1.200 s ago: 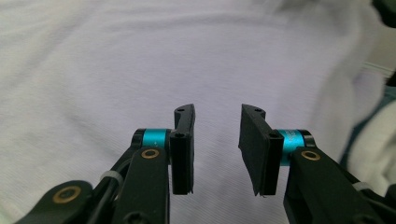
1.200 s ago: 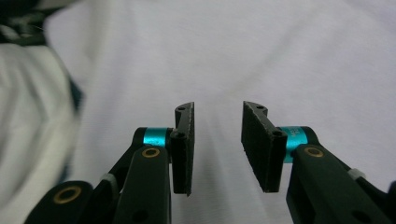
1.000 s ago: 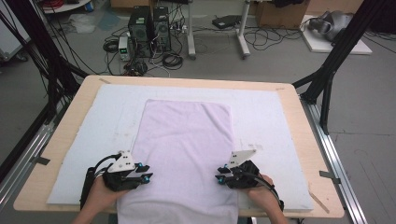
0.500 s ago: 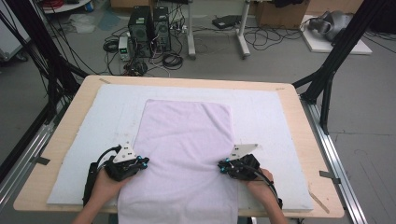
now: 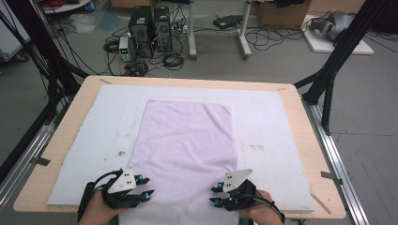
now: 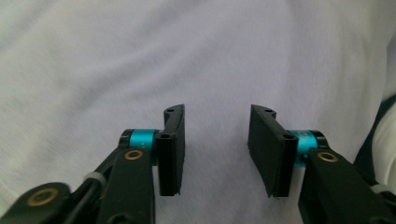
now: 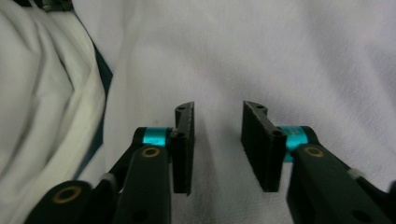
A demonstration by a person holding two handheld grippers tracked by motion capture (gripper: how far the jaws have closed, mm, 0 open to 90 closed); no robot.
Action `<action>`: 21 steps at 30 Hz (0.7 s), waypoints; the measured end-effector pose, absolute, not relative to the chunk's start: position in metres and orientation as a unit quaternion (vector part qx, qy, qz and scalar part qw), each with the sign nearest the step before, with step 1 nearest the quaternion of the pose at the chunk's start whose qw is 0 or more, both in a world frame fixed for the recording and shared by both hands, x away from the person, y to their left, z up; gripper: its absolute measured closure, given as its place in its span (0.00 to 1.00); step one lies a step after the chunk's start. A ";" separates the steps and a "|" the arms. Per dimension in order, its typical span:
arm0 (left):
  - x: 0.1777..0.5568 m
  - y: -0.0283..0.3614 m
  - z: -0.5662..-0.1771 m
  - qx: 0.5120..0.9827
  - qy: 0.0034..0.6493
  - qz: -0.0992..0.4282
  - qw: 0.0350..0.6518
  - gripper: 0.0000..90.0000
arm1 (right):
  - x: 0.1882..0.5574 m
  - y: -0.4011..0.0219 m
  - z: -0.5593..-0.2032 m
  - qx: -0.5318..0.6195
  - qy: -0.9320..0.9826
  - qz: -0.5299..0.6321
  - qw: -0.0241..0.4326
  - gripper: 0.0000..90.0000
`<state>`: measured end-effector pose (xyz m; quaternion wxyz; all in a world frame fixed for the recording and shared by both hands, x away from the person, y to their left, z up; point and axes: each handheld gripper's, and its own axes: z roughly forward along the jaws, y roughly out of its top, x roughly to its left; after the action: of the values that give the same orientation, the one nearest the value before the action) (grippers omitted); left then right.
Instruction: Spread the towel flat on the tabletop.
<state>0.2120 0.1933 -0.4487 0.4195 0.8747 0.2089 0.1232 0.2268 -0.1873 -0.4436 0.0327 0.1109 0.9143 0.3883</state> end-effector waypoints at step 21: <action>0.247 0.215 -0.427 0.831 0.273 0.137 0.465 0.64 | 0.265 -0.209 -0.424 0.186 0.879 0.435 0.048 0.51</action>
<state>0.2469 0.2152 -0.4272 0.4653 0.8307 0.2733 0.1367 0.2647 -0.2090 -0.4242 0.0481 0.1865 0.8794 0.4354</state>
